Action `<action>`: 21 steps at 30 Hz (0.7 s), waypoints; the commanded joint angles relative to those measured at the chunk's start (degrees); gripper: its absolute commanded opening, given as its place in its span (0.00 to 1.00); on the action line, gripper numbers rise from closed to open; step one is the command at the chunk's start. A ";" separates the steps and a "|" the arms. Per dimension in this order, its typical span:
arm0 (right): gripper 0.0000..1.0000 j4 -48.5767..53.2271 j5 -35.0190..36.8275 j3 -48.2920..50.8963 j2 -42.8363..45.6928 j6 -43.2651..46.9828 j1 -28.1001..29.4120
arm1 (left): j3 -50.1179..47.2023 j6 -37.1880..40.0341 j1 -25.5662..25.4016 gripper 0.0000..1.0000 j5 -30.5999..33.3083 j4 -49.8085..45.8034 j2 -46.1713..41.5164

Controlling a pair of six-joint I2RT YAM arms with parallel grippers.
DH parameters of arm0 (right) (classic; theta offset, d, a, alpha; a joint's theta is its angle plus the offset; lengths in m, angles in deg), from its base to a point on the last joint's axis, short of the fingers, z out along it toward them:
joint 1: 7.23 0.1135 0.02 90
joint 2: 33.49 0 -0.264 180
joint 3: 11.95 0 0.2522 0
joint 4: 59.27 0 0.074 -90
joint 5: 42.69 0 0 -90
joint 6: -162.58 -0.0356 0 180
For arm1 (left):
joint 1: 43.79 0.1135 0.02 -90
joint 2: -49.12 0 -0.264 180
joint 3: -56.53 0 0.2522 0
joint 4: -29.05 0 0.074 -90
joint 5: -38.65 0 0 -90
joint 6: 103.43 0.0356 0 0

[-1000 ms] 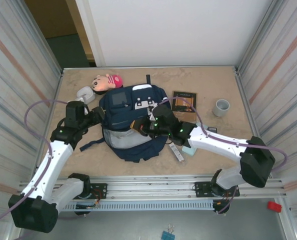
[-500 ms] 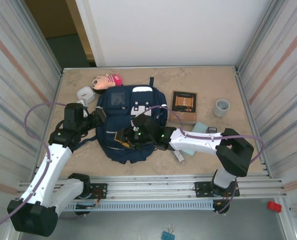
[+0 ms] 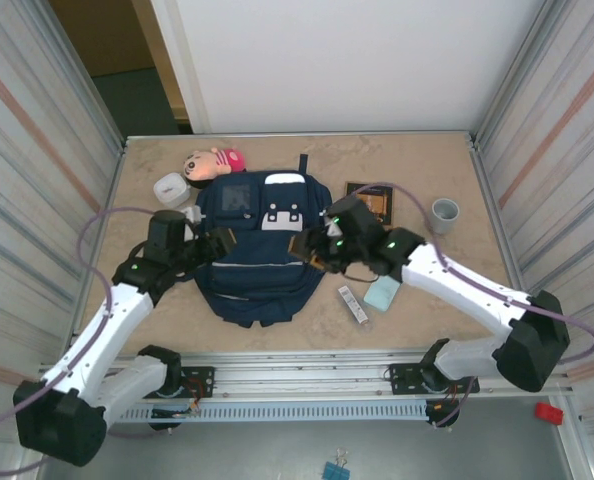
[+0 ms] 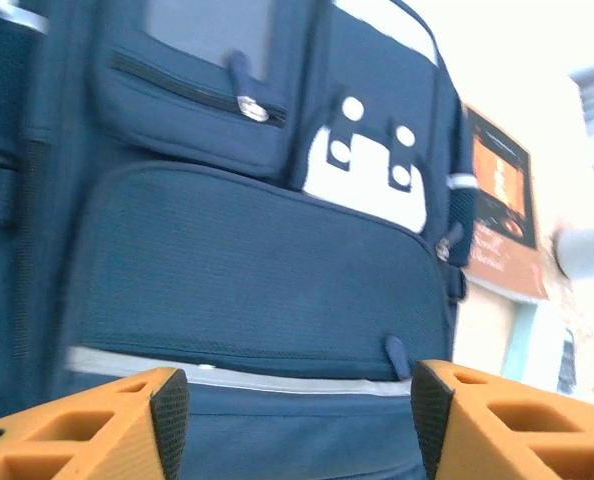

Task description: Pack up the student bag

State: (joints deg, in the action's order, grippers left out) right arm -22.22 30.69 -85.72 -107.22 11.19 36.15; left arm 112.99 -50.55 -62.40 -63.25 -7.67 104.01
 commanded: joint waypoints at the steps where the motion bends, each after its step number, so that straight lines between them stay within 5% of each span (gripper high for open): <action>1: 0.60 11.98 -3.37 -1.89 0.56 13.24 -8.48 | 3.17 -0.64 -4.44 0.62 -2.35 6.07 5.94; 12: 0.62 21.88 -0.13 -14.33 -16.72 37.40 -32.35 | 23.87 3.67 -16.30 0.62 -2.94 12.29 36.09; 21: 0.62 18.24 -1.52 -18.72 -29.14 41.67 -39.81 | 43.06 2.93 -21.41 0.60 -5.82 11.43 56.90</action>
State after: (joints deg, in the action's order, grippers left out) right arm -3.57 29.68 -102.07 -134.50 49.22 -3.08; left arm 152.05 -47.93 -83.08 -67.05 3.96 157.38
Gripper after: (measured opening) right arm 0.624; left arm 0.598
